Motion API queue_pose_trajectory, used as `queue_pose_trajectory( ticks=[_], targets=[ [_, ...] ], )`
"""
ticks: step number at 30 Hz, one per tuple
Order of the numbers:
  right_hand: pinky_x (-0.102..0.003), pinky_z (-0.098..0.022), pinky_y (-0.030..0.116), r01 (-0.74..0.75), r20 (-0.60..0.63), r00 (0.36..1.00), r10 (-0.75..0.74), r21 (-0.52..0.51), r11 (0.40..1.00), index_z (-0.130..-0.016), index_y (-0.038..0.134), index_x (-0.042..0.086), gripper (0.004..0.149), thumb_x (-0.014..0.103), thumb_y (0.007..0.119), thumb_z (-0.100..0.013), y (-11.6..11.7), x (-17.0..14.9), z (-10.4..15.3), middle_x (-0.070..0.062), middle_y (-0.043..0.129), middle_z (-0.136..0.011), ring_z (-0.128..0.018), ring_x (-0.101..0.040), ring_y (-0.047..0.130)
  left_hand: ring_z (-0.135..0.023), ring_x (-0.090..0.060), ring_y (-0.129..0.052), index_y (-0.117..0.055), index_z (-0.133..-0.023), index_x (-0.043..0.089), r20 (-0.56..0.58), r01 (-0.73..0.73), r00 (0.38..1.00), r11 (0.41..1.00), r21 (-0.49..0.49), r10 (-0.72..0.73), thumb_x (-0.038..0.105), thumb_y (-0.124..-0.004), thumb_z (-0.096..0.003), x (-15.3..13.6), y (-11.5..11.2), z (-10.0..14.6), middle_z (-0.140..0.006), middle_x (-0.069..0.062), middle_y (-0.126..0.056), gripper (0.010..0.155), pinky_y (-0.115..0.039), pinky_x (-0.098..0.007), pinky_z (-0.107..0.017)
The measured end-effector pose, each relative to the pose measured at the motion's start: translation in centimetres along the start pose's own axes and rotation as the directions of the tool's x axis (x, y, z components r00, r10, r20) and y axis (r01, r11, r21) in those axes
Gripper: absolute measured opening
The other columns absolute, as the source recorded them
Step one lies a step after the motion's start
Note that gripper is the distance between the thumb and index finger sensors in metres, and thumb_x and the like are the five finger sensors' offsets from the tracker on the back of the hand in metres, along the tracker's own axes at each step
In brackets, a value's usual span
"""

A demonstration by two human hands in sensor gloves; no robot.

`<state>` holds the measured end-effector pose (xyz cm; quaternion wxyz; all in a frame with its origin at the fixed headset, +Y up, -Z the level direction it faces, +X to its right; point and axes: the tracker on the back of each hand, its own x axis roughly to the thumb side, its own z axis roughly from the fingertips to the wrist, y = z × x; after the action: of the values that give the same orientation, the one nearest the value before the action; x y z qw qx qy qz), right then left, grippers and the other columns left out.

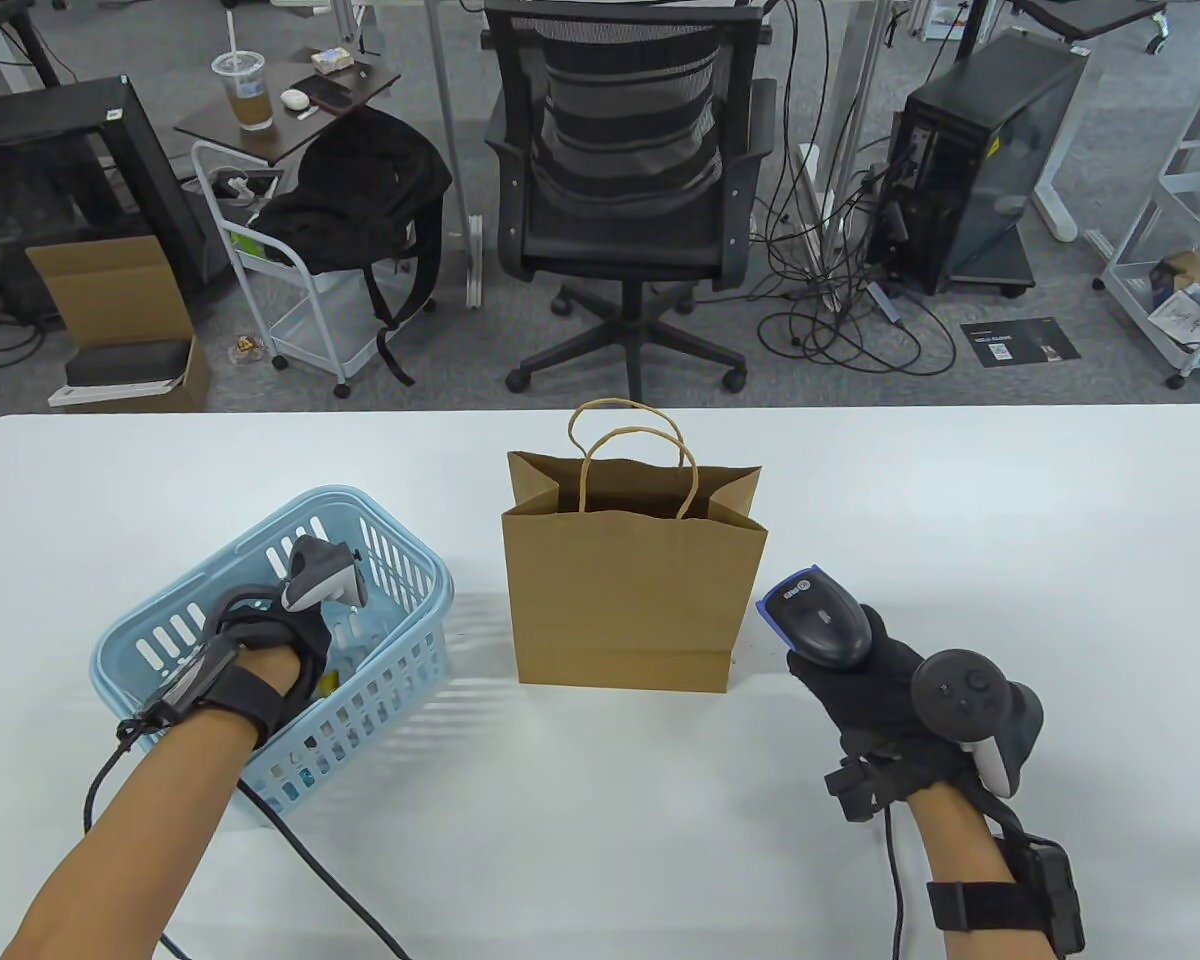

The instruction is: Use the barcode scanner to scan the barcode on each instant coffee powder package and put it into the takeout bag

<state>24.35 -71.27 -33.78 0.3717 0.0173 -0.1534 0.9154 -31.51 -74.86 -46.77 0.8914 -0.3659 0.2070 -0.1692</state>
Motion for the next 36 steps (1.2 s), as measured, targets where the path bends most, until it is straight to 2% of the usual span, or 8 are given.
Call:
queue_pose_trajectory(
  ticks=[1,4,9,14,18,22,30,36],
  targets=[
    [-0.041,-0.048,0.086,0.002,0.002,1.000,-0.002,-0.002,1.000,-0.090,0.075,0.023,0.064,0.061,0.091,-0.041,0.0,0.1,0.0,0.005,0.105,-0.061,-0.053,-0.019,0.107,-0.101,-0.016,-0.069,-0.075,-0.091,0.028,0.011,-0.003,1.000,1.000,0.007,0.003,0.040,-0.106,-0.0322,0.1,0.0,0.1,-0.108,0.013,-0.064,0.067,-0.056,-0.039,-0.082],
    [-0.041,-0.048,0.086,0.004,0.009,1.000,-0.004,-0.007,1.000,-0.091,0.075,0.023,0.065,0.062,0.091,-0.041,-0.1,0.3,0.1,0.005,0.105,-0.061,-0.053,-0.019,0.107,-0.100,-0.016,-0.070,-0.075,-0.092,0.028,0.028,0.009,1.000,1.000,0.030,-0.010,0.040,-0.105,-0.0355,0.3,0.0,0.3,-0.108,0.014,-0.063,0.065,-0.057,-0.037,-0.083],
    [-0.041,-0.048,0.086,0.002,0.012,1.000,-0.002,-0.003,1.000,-0.090,0.075,0.023,0.065,0.062,0.091,-0.041,0.0,0.3,0.2,0.005,0.105,-0.061,-0.053,-0.019,0.107,-0.101,-0.012,-0.070,-0.079,-0.088,0.030,0.034,0.016,0.999,0.999,0.035,-0.017,0.041,-0.101,-0.0421,0.4,0.0,0.3,-0.108,0.017,-0.063,0.052,-0.057,-0.035,-0.084],
    [-0.041,-0.048,0.086,0.007,0.015,1.000,-0.007,-0.012,1.000,-0.090,0.075,0.023,0.064,0.061,0.091,-0.041,-0.2,0.3,0.1,0.005,0.105,-0.061,-0.053,-0.019,0.107,-0.102,-0.009,-0.067,-0.077,-0.086,0.031,0.037,-0.017,0.999,1.000,0.024,0.016,0.043,-0.097,-0.0409,0.1,0.0,0.2,-0.108,0.020,-0.060,0.051,-0.055,-0.033,-0.085],
    [-0.041,-0.048,0.086,0.013,0.016,1.000,-0.013,-0.019,1.000,-0.091,0.075,0.023,0.065,0.062,0.091,-0.041,-0.3,0.2,0.1,0.005,0.105,-0.061,-0.053,-0.019,0.107,-0.104,-0.010,-0.074,-0.073,-0.085,0.034,0.079,-0.069,0.995,0.995,0.068,0.064,0.045,-0.093,-0.0374,-0.3,0.7,0.9,-0.109,0.021,-0.065,0.052,-0.061,-0.036,-0.084],
    [-0.041,-0.048,0.086,0.008,0.020,1.000,-0.008,-0.013,1.000,-0.090,0.075,0.023,0.065,0.062,0.091,-0.041,-0.2,0.2,0.1,0.005,0.105,-0.061,-0.053,-0.019,0.107,-0.104,-0.016,-0.080,-0.073,-0.085,0.034,0.180,-0.200,0.969,0.965,0.171,0.169,0.043,-0.094,-0.0376,-1.6,2.2,2.7,-0.108,0.016,-0.070,0.053,-0.064,-0.040,-0.083],
    [-0.041,-0.048,0.086,0.009,0.022,1.000,-0.008,-0.022,1.000,-0.090,0.075,0.023,0.064,0.062,0.091,-0.041,-0.4,0.3,0.2,0.005,0.105,-0.061,-0.053,-0.019,0.107,-0.097,-0.019,-0.090,-0.078,-0.080,0.033,0.334,-0.348,0.913,0.871,0.347,0.232,0.040,-0.096,-0.0339,-3.1,4.3,6.4,-0.103,0.014,-0.079,0.050,-0.069,-0.042,-0.081],
    [-0.041,-0.048,0.086,0.009,0.018,1.000,-0.008,-0.024,1.000,-0.090,0.075,0.023,0.064,0.062,0.091,-0.041,-0.4,0.2,0.2,0.006,0.105,-0.061,-0.053,-0.019,0.107,-0.091,-0.019,-0.095,-0.078,-0.078,0.032,0.365,-0.306,0.923,0.804,0.509,0.120,0.040,-0.095,-0.0335,-2.7,4.8,8.8,-0.100,0.013,-0.082,0.048,-0.071,-0.043,-0.079]
  ],
)
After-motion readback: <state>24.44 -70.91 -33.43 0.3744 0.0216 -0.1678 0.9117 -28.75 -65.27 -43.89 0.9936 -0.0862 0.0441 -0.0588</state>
